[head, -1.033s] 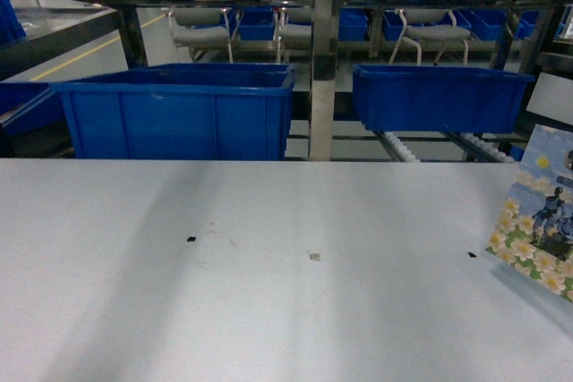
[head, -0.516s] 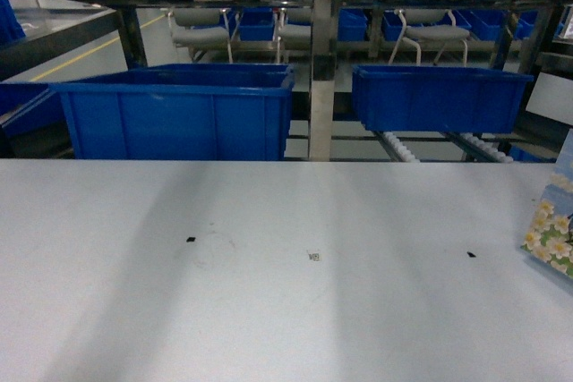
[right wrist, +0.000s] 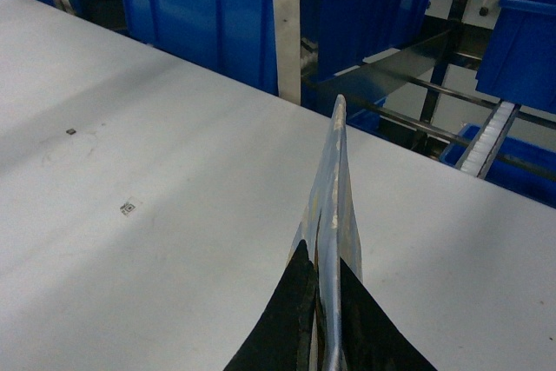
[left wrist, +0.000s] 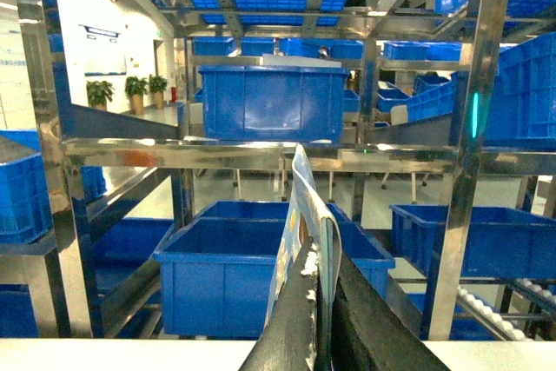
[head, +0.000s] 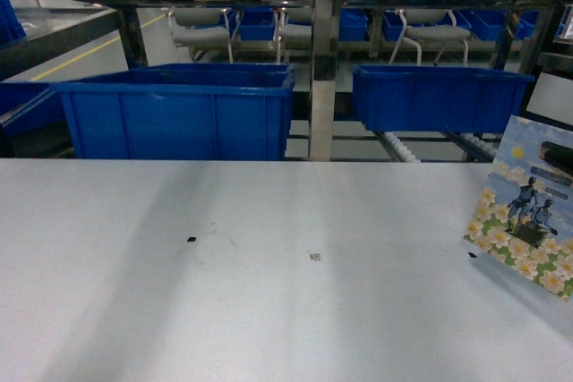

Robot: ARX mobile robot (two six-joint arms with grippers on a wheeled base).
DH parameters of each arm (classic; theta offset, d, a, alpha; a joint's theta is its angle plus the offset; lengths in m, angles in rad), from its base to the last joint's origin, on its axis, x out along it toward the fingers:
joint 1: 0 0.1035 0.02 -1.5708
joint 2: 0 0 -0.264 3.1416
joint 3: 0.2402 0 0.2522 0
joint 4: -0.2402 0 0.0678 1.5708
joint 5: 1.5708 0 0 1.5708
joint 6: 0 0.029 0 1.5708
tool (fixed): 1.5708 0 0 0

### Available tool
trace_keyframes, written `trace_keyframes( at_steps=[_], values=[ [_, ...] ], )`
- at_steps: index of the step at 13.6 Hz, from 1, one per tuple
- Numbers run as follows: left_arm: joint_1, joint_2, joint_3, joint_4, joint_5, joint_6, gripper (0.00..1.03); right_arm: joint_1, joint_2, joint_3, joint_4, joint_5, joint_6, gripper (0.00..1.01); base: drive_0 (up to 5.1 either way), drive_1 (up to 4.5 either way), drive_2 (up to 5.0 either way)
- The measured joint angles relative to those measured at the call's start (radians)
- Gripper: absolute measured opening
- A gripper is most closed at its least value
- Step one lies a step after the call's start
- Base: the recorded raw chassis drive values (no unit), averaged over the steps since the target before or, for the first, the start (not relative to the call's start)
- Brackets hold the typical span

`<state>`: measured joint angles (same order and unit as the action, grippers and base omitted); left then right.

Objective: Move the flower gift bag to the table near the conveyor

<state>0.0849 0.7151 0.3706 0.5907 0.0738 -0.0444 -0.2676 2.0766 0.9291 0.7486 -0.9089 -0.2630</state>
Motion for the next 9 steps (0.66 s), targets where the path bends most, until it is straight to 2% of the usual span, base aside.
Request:
trace_keyframes(
  at_steps=[2,5,9],
  values=[
    [0.0,0.0,0.0,0.0,0.0,0.0,0.02,-0.021,0.001,0.0,-0.017,-0.012,-0.019,0.03,0.0,0.0,0.0],
    [0.0,0.0,0.0,0.0,0.0,0.0,0.02,-0.02,0.004,0.001,-0.016,-0.023,-0.031,0.03,0.0,0.0,0.0],
    [0.0,0.0,0.0,0.0,0.0,0.0,0.02,-0.02,0.037,0.013,-0.056,-0.042,-0.089,0.03,0.0,0.0,0.0]
  ],
)
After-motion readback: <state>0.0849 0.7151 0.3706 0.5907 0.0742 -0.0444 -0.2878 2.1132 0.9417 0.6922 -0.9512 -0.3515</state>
